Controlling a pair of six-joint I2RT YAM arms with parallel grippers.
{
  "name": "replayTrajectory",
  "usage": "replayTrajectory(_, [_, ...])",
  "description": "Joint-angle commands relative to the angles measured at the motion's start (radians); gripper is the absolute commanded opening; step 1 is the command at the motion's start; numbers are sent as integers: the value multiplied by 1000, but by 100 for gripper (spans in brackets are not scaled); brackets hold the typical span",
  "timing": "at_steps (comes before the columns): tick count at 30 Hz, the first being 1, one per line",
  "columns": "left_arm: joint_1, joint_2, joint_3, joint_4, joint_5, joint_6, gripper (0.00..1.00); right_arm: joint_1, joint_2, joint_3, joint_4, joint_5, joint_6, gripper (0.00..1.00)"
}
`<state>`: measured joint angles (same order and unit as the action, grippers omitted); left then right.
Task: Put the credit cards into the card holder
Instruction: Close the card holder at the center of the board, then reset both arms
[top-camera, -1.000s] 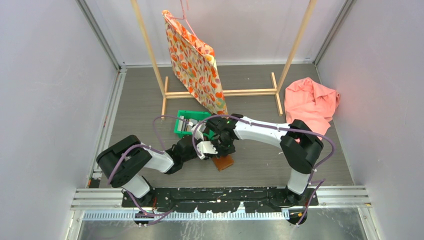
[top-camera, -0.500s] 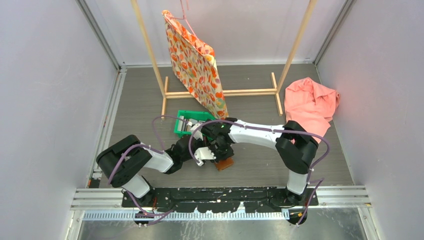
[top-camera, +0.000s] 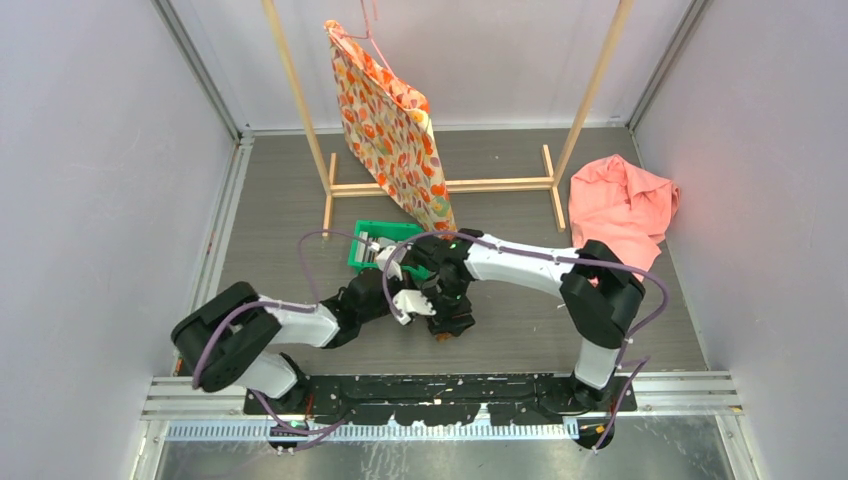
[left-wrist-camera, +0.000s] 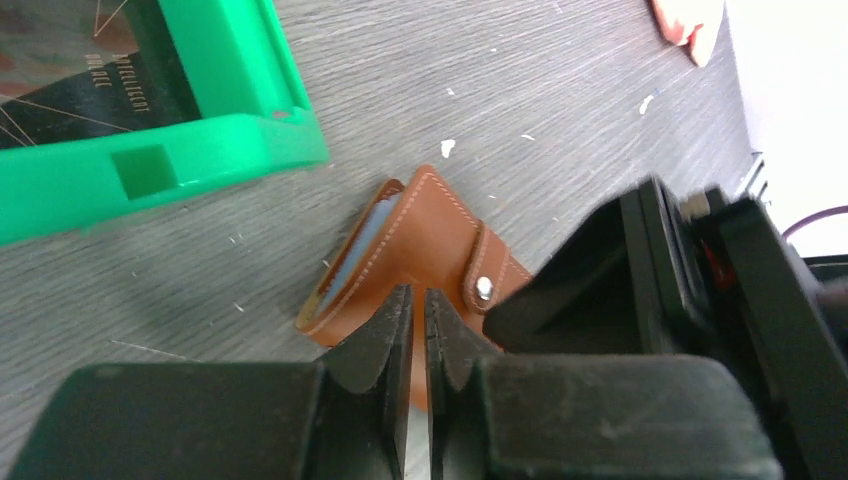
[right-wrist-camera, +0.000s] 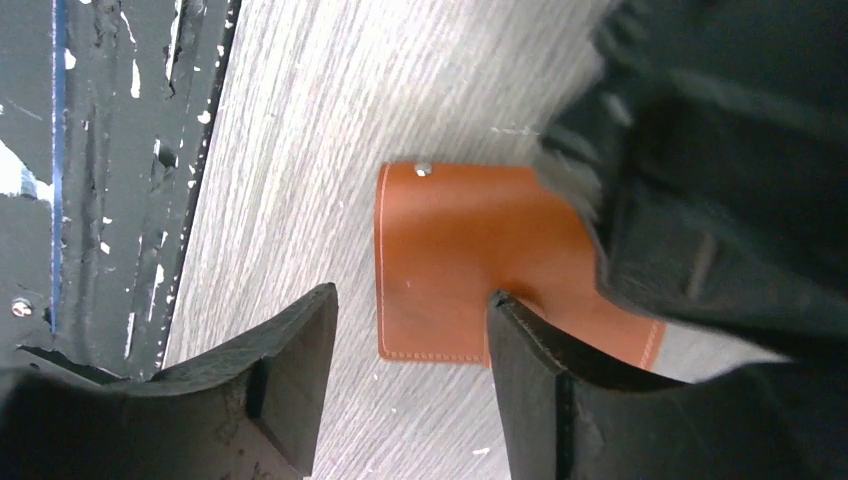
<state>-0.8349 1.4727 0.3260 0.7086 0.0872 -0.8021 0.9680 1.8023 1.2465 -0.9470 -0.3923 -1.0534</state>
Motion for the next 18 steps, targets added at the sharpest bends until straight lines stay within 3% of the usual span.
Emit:
replayTrajectory(1, [-4,-155,46,-196,-21,54,13,-54,-133,15,-33,-83,5,64])
replayTrajectory(7, [-4,-377,104,-442,-35,109,34,-187,-258,8,-72,-99,35,68])
replayTrajectory(11, [-4,-536,169,-650,-47,170,46,-359,-398,-12,-49,-108,149,72])
replayTrajectory(14, [-1,-642,261,-828,-69,244,69,-547,-528,-31,-2,-145,284,78])
replayTrajectory(16, [2,-685,345,-934,-94,296,85,-688,-599,-30,13,-198,381,94])
replayTrajectory(18, [20,-698,449,-1035,-116,357,95,-832,-646,-28,32,-259,493,100])
